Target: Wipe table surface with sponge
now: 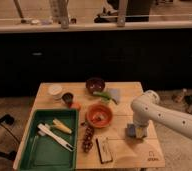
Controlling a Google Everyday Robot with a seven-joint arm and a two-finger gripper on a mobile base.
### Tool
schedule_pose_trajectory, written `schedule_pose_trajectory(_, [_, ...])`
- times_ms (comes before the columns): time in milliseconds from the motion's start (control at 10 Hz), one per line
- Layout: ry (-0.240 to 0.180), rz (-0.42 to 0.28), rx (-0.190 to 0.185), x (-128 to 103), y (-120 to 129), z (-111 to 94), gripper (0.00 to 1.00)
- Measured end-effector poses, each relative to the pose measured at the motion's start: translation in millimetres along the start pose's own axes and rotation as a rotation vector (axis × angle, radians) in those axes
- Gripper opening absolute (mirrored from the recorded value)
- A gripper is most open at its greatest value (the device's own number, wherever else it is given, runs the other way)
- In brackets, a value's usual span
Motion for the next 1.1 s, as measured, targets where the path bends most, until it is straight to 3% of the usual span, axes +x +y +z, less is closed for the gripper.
schedule_pose_trajectory(500, [0.015,-0.051,0.016,-15.7,-1.9,1.4,0.00])
schedule_pose_trajectory(900, [-0.027,-0.079,0.014,-25.7,-1.3,-3.7,0.00])
schedule_pose_trajectory(1100, [-0.065,-0.085,-0.006,-30.4,-2.3,-12.6,0.00])
